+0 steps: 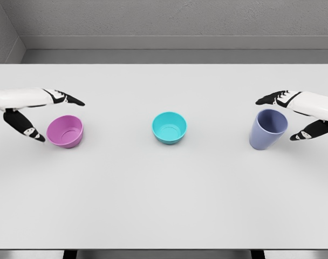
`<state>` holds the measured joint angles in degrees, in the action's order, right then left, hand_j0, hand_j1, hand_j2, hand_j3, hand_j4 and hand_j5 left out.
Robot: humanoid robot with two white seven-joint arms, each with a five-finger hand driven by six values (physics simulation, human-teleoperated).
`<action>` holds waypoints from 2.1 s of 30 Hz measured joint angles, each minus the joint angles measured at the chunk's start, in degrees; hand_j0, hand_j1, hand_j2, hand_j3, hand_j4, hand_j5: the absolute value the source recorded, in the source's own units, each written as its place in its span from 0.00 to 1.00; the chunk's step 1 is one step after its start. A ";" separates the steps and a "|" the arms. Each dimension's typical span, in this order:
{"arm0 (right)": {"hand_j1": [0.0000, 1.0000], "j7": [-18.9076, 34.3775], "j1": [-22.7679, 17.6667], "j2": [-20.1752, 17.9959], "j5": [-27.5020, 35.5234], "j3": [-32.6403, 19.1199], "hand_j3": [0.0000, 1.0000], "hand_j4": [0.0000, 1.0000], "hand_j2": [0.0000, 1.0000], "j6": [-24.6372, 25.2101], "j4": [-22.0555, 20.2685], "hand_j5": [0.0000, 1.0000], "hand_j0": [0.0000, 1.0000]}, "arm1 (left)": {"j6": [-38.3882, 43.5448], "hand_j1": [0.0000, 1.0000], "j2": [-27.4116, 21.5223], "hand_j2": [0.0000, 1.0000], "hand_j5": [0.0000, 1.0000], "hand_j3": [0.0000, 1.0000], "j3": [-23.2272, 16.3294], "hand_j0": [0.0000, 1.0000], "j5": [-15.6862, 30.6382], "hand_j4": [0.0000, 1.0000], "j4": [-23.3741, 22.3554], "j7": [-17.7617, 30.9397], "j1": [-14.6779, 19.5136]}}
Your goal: Stacking bowl and cup with both arms
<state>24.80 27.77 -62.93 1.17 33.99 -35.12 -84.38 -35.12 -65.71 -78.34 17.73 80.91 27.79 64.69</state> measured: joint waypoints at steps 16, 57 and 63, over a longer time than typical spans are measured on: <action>1.00 1.16 0.70 -0.62 -1.12 0.22 1.00 1.00 1.00 0.00 -0.75 1.00 1.00 | 0.12 1.00 -0.12 1.00 1.00 1.00 4.02 1.00 -1.97 1.00 0.05 0.06 -8.14; 1.00 3.72 5.89 2.40 -3.32 5.40 1.00 1.00 1.00 -0.01 0.56 1.00 1.00 | 0.01 1.00 3.91 1.00 1.00 1.00 16.55 1.00 -5.61 1.00 -4.02 0.09 -16.18; 1.00 3.71 5.89 2.82 -3.33 5.40 1.00 1.00 1.00 -0.01 1.39 1.00 1.00 | 0.00 1.00 4.50 1.00 1.00 1.00 16.54 1.00 -5.66 1.00 -4.97 0.07 -16.35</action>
<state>28.51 33.66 -60.11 -2.15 39.40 -35.13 -82.99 -35.12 -61.22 -61.80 12.07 75.94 27.86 48.34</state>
